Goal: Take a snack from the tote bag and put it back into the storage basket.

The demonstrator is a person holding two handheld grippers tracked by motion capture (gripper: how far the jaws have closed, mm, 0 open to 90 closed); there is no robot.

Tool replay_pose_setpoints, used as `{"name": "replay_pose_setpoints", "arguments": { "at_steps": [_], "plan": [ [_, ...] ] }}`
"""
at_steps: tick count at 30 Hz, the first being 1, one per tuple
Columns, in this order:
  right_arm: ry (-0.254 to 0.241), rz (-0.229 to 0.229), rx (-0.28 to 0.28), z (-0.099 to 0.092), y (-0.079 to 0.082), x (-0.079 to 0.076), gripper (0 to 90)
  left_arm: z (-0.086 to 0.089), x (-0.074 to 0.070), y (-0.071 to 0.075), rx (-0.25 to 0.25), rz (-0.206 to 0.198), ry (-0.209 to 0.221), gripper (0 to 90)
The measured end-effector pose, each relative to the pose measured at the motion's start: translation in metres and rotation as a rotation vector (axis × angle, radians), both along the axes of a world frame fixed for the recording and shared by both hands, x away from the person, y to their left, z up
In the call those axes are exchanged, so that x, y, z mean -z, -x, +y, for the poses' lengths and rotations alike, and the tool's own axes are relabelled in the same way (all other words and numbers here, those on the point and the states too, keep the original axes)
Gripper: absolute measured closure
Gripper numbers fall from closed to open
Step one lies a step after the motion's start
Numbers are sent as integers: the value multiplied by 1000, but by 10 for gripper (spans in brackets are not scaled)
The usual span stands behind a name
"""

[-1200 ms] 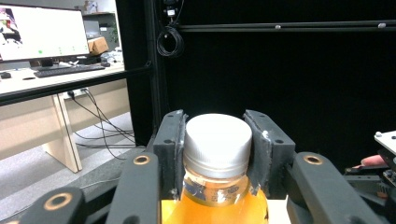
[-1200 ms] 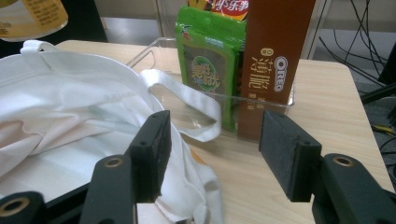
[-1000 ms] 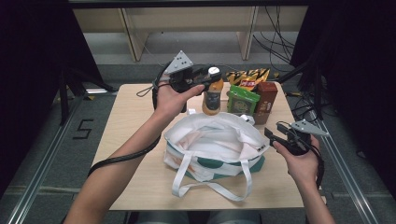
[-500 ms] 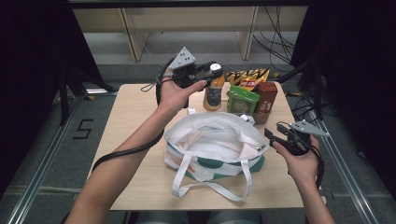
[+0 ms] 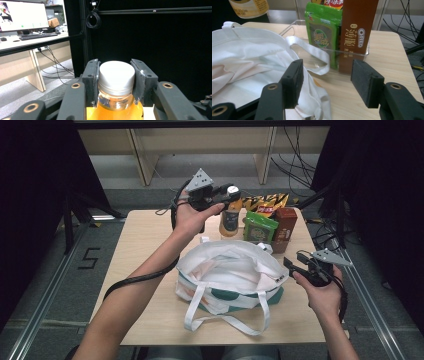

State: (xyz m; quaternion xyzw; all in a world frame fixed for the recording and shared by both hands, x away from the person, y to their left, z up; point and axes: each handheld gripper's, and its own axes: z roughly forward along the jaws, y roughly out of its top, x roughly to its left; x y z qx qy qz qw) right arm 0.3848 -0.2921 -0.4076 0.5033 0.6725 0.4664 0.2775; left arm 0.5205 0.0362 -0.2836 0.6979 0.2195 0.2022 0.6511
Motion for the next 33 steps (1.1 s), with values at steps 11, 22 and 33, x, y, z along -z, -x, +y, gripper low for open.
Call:
{"name": "replay_pose_setpoints", "arguments": {
  "at_steps": [11,22,33],
  "plan": [
    [3,17,4,-1,1,1,444,-3,5,-11,-10,9,-14,591],
    [4,18,12,-1,0,3,444,-7,11,-20,-13,17,-22,591],
    [4,8,1,-2,0,4,443,-11,17,-26,-15,25,-33,591]
  ]
}}
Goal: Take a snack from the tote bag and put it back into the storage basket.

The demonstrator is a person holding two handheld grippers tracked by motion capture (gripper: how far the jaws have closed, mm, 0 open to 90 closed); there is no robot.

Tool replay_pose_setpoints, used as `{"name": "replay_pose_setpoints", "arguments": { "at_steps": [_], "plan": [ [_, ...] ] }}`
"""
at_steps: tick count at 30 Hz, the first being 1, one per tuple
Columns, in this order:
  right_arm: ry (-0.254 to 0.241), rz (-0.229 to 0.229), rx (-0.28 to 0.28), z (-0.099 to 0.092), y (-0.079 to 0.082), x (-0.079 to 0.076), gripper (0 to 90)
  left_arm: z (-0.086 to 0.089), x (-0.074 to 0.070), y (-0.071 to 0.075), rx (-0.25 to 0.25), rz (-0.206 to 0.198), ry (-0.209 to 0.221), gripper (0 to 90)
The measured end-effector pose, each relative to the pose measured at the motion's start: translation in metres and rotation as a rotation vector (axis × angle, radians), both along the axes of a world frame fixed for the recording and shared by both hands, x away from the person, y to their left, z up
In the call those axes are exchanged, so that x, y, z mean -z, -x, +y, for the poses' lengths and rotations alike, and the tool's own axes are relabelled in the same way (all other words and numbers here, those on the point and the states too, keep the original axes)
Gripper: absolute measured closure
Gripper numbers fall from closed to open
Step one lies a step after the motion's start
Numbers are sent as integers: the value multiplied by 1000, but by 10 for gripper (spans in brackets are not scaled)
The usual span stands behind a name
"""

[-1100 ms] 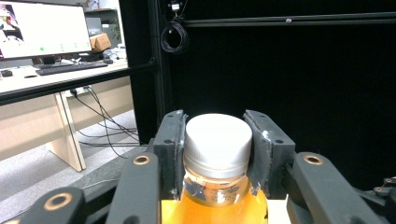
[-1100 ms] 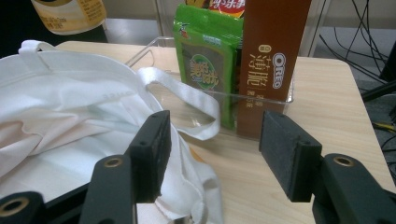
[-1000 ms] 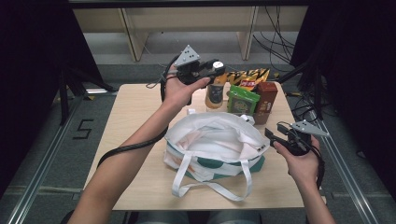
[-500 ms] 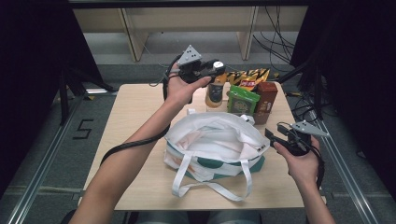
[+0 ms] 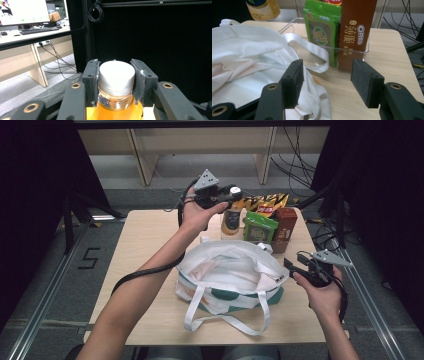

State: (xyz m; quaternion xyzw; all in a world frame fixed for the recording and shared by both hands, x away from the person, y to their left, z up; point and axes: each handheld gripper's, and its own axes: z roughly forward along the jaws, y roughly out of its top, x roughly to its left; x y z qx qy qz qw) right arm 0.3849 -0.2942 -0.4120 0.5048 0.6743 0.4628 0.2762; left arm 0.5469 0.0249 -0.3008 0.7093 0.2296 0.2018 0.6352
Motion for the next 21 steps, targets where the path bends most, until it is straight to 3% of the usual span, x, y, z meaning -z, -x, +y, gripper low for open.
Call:
{"name": "replay_pose_setpoints", "arguments": {
  "at_steps": [5,7,15,17,19,21],
  "plan": [
    [-13,14,6,0,1,-1,443,-1,2,-3,-2,3,-5,591],
    [8,1,-11,-2,-1,0,443,-1,3,-4,-4,5,-4,591],
    [10,7,9,-1,-1,1,443,-2,8,-9,-8,10,-21,591],
    [-16,24,18,1,1,0,443,-2,10,-10,-8,14,-22,591],
    [3,-6,8,0,-1,2,443,-3,12,-11,-8,16,-25,591],
    [1,3,-7,0,-1,2,443,-4,13,-13,-7,20,-28,591]
  ]
}}
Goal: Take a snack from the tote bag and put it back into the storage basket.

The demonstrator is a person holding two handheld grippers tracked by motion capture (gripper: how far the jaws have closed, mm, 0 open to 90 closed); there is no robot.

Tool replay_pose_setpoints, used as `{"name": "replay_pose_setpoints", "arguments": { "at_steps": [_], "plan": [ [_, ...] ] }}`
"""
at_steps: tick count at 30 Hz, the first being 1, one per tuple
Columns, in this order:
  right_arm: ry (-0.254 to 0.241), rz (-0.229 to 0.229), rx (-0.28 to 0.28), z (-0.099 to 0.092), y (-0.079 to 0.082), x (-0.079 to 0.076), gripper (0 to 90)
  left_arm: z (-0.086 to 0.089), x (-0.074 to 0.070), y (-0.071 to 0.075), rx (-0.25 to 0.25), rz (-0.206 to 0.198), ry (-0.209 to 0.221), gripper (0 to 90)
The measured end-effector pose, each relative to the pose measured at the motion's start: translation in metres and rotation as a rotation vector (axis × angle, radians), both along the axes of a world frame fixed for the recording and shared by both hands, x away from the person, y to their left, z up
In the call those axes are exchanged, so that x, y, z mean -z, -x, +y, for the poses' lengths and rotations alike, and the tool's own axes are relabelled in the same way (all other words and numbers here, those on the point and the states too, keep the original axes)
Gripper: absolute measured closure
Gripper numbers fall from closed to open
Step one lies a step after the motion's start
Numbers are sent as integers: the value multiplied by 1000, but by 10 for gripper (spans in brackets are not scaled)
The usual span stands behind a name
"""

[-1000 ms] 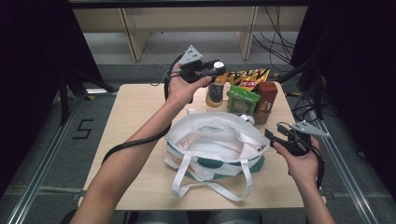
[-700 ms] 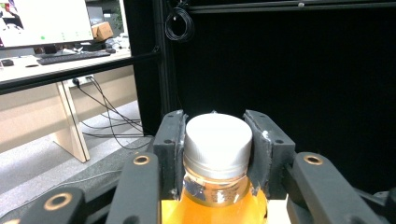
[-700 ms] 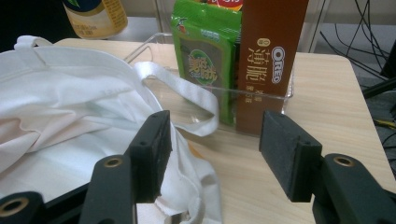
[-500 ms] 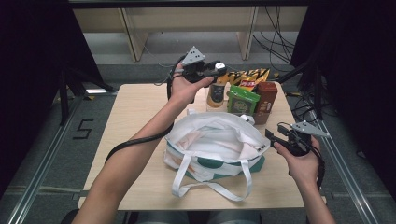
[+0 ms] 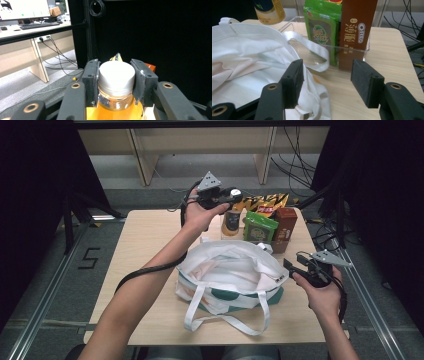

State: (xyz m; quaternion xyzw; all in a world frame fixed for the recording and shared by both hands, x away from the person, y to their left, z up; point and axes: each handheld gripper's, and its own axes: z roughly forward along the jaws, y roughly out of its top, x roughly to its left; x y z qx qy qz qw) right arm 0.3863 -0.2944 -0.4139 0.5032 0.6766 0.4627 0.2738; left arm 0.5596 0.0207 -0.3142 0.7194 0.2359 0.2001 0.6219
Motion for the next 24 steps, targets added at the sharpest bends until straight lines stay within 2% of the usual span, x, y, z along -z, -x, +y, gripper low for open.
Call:
{"name": "replay_pose_setpoints", "arguments": {
  "at_steps": [1,4,6,21,24],
  "plan": [
    [-17,21,10,2,2,-1,443,0,1,0,-1,2,1,591],
    [4,6,0,0,1,0,442,-1,3,-2,1,3,-3,591],
    [-14,29,18,2,3,0,442,-2,5,-3,0,6,-6,591],
    [13,10,9,0,1,1,442,-6,13,-10,-3,19,-21,591],
    [-4,22,16,1,2,0,442,-7,15,-11,-3,22,-26,591]
  ]
}}
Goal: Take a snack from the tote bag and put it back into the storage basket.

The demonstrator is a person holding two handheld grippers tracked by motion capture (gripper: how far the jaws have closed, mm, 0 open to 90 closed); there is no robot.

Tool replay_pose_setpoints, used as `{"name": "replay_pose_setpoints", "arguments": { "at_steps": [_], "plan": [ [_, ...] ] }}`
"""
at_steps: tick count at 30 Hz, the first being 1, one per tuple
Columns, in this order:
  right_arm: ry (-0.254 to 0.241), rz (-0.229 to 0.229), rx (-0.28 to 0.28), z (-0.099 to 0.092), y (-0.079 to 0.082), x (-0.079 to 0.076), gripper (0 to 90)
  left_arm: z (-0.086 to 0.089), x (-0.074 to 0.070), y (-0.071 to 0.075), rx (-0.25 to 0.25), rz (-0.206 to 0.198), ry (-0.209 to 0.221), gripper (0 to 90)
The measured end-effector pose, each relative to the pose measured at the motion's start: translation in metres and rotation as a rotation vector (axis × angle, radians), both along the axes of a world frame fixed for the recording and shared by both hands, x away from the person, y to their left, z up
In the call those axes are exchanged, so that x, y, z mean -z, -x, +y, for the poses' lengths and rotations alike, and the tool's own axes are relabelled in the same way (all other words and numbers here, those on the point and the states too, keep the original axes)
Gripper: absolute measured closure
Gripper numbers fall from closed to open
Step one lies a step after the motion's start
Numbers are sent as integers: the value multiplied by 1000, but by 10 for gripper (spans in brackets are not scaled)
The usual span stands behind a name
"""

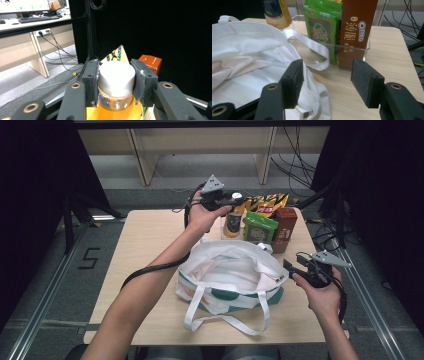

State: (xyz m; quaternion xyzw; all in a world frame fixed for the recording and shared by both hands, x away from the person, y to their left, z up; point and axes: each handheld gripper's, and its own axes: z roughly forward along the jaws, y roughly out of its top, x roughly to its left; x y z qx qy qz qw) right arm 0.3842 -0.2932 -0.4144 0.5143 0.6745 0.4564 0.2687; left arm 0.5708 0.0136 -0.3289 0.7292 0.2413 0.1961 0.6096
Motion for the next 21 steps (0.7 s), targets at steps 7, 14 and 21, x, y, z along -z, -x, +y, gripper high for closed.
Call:
{"name": "replay_pose_setpoints", "arguments": {
  "at_steps": [7,14,21],
  "plan": [
    [0,-6,-10,-1,0,0,442,-1,4,-3,-4,4,-10,591],
    [10,29,-8,2,2,-2,441,-5,7,-6,-5,2,-14,591],
    [-12,-5,-11,2,0,-1,441,-7,9,-7,-4,5,-21,591]
  ]
}}
